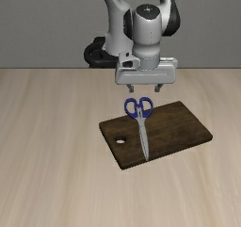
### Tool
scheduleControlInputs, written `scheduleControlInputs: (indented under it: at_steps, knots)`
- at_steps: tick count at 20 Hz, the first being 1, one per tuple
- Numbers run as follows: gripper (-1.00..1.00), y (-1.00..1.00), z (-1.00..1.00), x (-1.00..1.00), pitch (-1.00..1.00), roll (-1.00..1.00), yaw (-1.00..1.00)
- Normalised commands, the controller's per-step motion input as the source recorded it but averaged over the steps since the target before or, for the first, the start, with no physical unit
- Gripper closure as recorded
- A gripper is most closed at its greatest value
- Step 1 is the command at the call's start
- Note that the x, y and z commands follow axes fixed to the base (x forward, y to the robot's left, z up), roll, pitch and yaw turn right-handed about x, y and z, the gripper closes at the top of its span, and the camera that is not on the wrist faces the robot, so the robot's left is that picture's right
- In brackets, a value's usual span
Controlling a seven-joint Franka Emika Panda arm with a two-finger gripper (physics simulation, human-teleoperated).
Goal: Pick up the scissors and place it on the cutting board
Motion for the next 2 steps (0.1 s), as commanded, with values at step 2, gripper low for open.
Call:
scheduleControlInputs:
  at_steps: [2]
  knots:
    - [-1.0,0.0,0.0,0.0,0.0,0.0,0.0]
